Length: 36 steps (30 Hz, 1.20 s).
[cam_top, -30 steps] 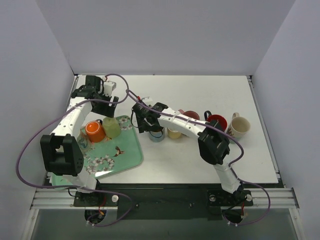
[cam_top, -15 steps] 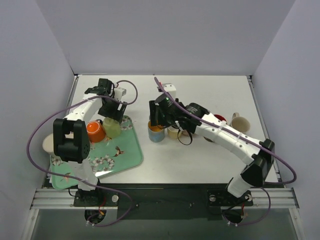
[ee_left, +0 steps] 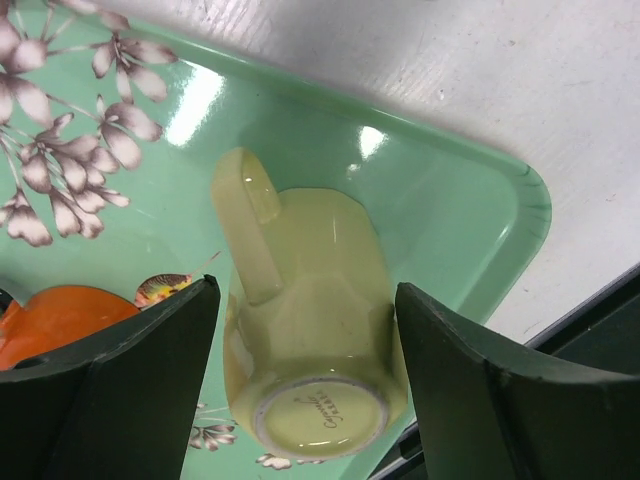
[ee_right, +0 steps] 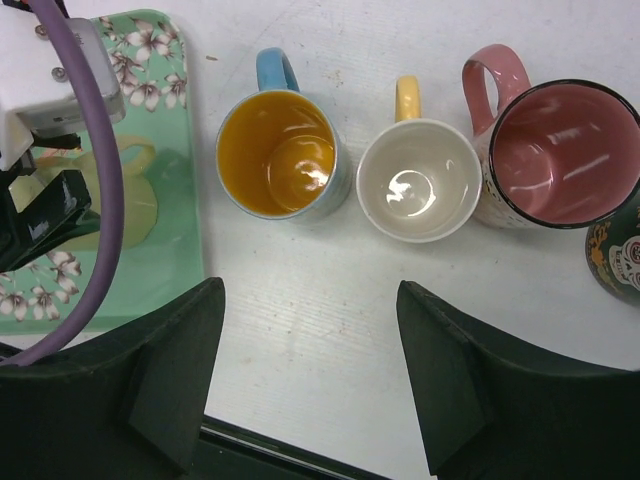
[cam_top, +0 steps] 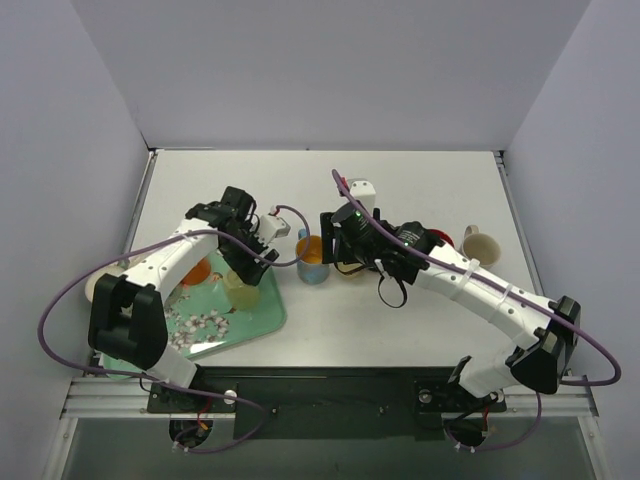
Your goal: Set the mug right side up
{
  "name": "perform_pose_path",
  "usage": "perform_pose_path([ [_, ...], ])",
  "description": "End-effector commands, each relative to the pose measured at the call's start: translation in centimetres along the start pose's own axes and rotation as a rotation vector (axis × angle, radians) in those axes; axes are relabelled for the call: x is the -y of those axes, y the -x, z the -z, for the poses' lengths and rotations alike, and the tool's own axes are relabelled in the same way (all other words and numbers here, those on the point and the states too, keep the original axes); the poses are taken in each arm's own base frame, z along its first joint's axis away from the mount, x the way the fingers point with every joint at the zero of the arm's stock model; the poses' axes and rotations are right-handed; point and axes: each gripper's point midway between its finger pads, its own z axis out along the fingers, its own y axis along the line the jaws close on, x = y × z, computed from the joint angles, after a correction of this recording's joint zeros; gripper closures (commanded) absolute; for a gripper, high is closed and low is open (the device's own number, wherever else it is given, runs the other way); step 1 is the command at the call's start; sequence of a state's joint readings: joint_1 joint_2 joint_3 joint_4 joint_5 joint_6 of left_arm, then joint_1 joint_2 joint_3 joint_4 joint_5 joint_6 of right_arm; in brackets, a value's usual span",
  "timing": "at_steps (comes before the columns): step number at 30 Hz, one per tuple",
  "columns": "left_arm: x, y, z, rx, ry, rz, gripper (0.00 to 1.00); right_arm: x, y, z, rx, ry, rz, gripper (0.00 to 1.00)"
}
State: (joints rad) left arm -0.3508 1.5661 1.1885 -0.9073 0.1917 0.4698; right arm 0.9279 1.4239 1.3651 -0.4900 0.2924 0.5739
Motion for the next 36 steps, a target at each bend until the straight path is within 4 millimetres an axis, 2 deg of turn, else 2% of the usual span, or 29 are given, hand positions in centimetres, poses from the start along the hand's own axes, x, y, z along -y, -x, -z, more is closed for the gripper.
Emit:
perform_pose_path([
  [1,-0.3,1.8,1.7,0.069,0.038,-0.084,0.17,1.1,1.4,1.3,0.063,-0.014,-0.019,0.36],
  [5,-1.9,4.2,1.6,0.086,0.121,-0.059,0.15,1.3,0.9,1.1,0.052,-0.018,-0.011,0.36],
  [9,-2.1,4.7,-0.2,0.027,0.16,-0.05,0.15,1.7,0.9,1.2,0.057,-0.027,-0.015,0.36],
  [13,-2.7,3.4,-2.5,-0.099,0.196,-0.006,0.19,2.3,0.8,1.4,0.066,-0.04,-0.02,0.36],
  [19,-2.5,1.4,-2.8,-0.194,0.193,0.004,0.22,3.3,1.3,2.4,0.101,-0.054,-0.032,0.36],
  [23,-2.9,0.7,-3.7,-0.237,0.203,-0.003,0.37,3.5,1.4,2.6,0.108,-0.053,-0.031,0.36],
  [27,-1.5,0.2,-4.5,-0.26,0.116,-0.01,0.58,3.8,1.4,2.8,0.112,-0.055,-0.029,0.36],
  [28,-1.3,0.2,-4.6,-0.262,0.098,-0.012,0.6,3.9,1.4,2.9,0.117,-0.056,-0.029,0.36],
  [30,-0.7,-0.1,-5.0,-0.28,0.061,-0.007,0.83,4.1,1.4,3.1,0.123,-0.059,-0.034,0.36],
  [31,-0.6,-0.2,-5.2,-0.284,0.06,-0.002,1.0,4.1,1.4,3.1,0.125,-0.056,-0.036,0.36],
  [34,-0.7,-0.2,-5.1,-0.273,0.065,0.003,1.0,4.3,1.5,3.5,0.134,-0.054,-0.043,0.36],
  [36,-0.5,0.8,-4.1,-0.217,0.06,0.017,1.0,4.4,1.6,3.9,0.144,-0.047,-0.047,0.36],
])
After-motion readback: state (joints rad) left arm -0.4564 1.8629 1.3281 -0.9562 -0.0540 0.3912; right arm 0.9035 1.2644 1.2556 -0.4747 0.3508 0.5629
